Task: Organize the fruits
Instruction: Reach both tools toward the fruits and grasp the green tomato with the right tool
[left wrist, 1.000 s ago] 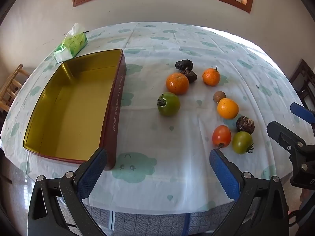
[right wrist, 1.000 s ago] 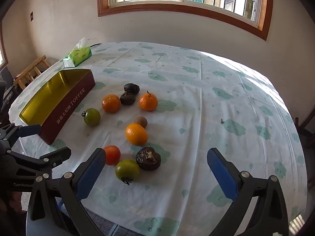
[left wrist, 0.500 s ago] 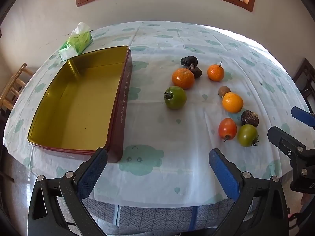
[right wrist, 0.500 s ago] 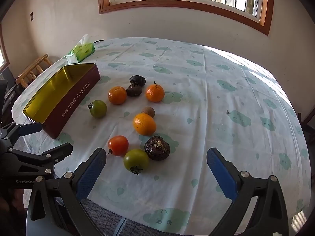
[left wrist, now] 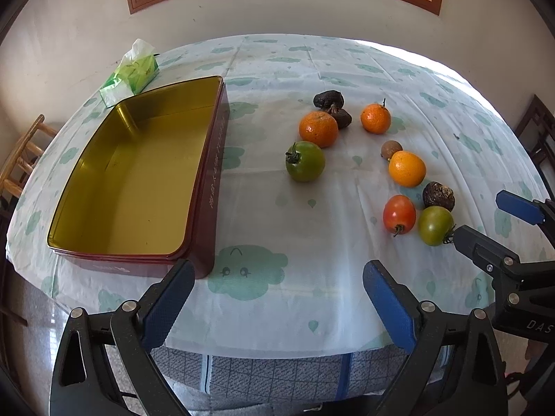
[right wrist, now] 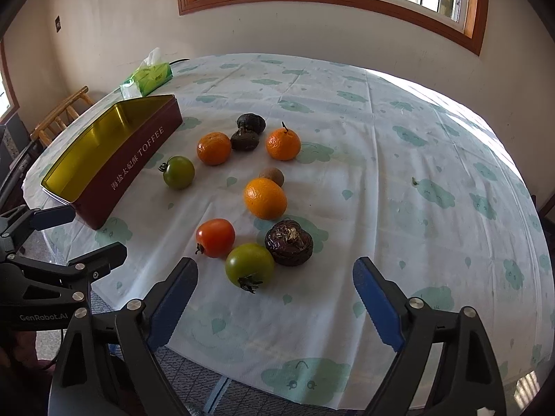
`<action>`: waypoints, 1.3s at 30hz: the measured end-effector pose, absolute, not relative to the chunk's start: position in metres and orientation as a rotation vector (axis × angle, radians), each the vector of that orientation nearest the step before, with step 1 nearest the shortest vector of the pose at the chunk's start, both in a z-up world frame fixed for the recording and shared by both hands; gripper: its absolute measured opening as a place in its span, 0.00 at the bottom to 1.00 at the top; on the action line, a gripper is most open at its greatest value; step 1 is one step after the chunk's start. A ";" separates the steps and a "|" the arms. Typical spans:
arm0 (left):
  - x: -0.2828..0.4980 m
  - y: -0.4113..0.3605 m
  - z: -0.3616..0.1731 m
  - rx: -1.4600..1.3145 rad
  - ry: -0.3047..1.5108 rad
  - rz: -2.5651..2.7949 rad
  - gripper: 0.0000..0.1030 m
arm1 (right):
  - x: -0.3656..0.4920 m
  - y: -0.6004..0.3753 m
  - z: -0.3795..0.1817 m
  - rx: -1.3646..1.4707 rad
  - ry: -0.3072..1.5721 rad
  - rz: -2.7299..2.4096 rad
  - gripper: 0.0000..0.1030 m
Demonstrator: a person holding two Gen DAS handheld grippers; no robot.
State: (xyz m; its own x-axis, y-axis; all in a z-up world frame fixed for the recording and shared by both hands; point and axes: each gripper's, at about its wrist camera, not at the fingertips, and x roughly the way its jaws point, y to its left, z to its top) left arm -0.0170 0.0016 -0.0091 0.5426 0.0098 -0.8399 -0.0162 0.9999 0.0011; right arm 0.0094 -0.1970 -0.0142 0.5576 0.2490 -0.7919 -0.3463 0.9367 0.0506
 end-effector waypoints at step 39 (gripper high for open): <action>-0.014 -0.005 -0.017 0.011 1.023 -0.011 0.85 | 0.021 -0.182 -0.043 -0.100 0.998 0.426 0.51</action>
State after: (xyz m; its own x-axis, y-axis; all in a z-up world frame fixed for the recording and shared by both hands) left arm -0.0137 -0.0046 -0.0171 0.5204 -0.0040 -0.8539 0.0148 0.9999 0.0043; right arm 0.0212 -0.1825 -0.0433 0.4672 0.3016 -0.8311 -0.3916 0.9134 0.1113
